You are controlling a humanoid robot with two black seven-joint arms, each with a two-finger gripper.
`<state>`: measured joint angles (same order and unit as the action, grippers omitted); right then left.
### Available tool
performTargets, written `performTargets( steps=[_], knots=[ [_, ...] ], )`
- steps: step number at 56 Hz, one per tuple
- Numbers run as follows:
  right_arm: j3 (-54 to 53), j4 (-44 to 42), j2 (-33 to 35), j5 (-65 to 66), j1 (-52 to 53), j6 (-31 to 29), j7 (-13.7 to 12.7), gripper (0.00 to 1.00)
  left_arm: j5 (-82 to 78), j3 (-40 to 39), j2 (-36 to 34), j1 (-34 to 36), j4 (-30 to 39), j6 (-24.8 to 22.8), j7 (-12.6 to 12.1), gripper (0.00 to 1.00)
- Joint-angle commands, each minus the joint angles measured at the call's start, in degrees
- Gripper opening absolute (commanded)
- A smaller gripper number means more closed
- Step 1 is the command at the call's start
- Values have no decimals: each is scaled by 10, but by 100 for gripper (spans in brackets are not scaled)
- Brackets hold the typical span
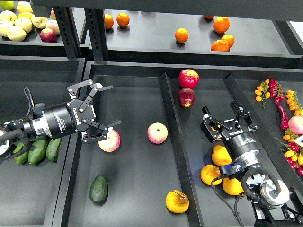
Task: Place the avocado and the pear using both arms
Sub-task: 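Swing the left gripper over the dark avocado in the middle bin, then lower the left gripper and grasp the dark avocado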
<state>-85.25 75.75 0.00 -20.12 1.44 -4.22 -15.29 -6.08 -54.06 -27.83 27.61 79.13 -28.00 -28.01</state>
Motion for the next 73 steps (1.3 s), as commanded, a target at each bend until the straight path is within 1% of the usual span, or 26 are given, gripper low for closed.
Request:
performTargets(
  steps=[1,4,5,7,20,29,38,40,45,56,57,73],
  knots=[
    [-2,-2,0,2,16,25,0,100,-29,85,-41,62,-1,0,0,100],
    [-2,-3,0,3,22,30,0,100,-38,119,-49,82,0,0,0,99],
    [-2,-4,0,3,26,33,0,100,-49,154,-55,100,-1,0,0,100],
    [-2,-9,0,3,30,38,0,100,-67,180,-58,114,-1,0,0,100],
    [-6,-18,0,6,55,68,0,100,-162,302,-68,181,-2,0,0,100],
    [-5,-21,0,6,55,71,0,100,-218,404,-81,237,-5,0,0,99],
    [-5,-23,0,6,54,71,0,100,-275,525,-79,308,-11,0,0,100],
    [-6,-23,0,6,53,71,0,100,-288,540,-76,318,-15,0,0,100],
    [-7,-23,0,6,53,71,0,100,-331,560,-53,342,-42,0,0,100],
    [-7,-23,0,6,52,71,0,100,-420,561,6,349,-96,0,0,99],
    [-6,-23,0,6,53,71,0,100,-436,561,22,350,-104,0,0,100],
    [-5,-24,0,6,52,71,0,100,-505,576,95,346,-127,0,0,100]
  ],
)
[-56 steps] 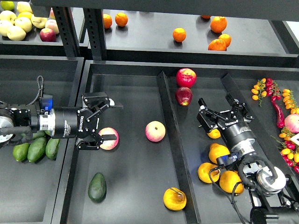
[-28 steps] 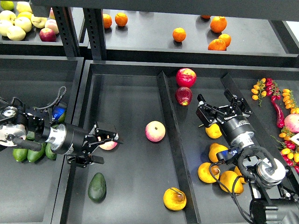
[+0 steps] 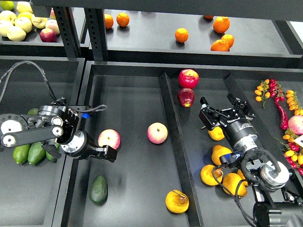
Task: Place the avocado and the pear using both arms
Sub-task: 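Lower the left gripper and grasp the dark avocado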
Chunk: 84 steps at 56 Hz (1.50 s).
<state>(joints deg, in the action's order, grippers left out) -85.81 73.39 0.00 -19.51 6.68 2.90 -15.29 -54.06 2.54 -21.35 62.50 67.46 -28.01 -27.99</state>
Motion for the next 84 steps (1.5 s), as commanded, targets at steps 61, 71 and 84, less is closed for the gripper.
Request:
performTargets(
  steps=[61,71,84],
  knots=[
    [3,2,0,-4,-1,-4,-1,100,-63,94,128,-37,-132,0,0,99],
    [4,2,0,-4,-1,-4,-1,100,-63,95,137,-48,-144,0,0,99],
    [4,2,0,-4,-2,-4,-1,100,-63,96,137,-57,-152,0,0,99]
  ],
)
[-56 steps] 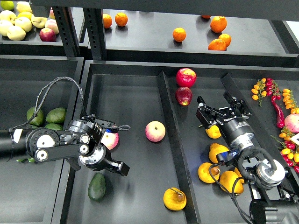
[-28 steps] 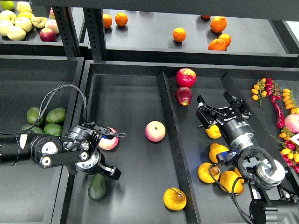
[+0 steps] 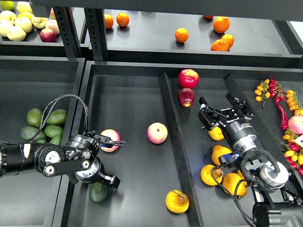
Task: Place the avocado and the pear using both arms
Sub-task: 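Lower the left gripper and grasp the dark avocado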
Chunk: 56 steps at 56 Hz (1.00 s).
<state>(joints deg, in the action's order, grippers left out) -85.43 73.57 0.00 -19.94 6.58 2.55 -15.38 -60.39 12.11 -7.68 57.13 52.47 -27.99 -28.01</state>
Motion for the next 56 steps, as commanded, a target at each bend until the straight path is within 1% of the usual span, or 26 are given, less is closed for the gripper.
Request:
performTargets(
  steps=[1,26,32,43,47,56],
  knots=[
    [0,0,0,0,-1,0,0,100,0,0,0,-5,-2,0,0,99],
    [1,0,0,0,-1,-1,0,100,0,0,1,-17,-22,0,0,99],
    [1,0,0,0,-1,-1,0,100,0,0,1,-18,-23,0,0,97],
    [1,-1,0,0,-1,-1,0,100,4,0,2,-18,-26,0,0,88],
    [1,-2,0,0,-1,-1,0,100,7,0,5,-18,-26,0,0,82],
    [2,-2,0,0,-1,-2,0,100,8,0,6,-18,-27,0,0,77]
  ],
)
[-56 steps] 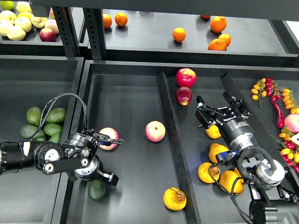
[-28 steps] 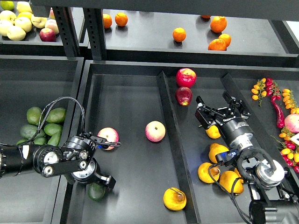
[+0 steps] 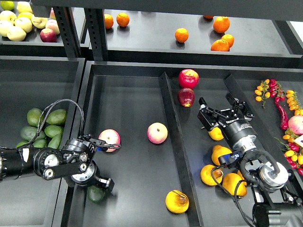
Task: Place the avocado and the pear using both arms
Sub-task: 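Lower the left gripper and grasp the dark avocado, then carry the avocado into the green avocado bin and release it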
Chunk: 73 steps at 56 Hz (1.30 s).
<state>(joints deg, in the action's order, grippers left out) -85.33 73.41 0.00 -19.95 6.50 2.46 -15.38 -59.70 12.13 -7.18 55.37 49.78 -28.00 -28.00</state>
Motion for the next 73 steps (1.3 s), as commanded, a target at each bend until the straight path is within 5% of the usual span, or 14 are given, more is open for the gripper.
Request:
performTargets(
  steps=[1,40,60,73],
  knots=[
    [1,0,0,0,-1,-1,0,100,1,0,1,0,0,0,0,76],
    [4,-12,0,0,-2,-3,0,100,71,-3,1,17,0,0,0,28],
    [4,-9,0,-1,-2,-3,0,100,159,-6,-27,109,10,0,0,28],
    [4,-7,0,-1,-2,-3,0,100,195,-34,-119,155,12,0,0,30]
  ],
)
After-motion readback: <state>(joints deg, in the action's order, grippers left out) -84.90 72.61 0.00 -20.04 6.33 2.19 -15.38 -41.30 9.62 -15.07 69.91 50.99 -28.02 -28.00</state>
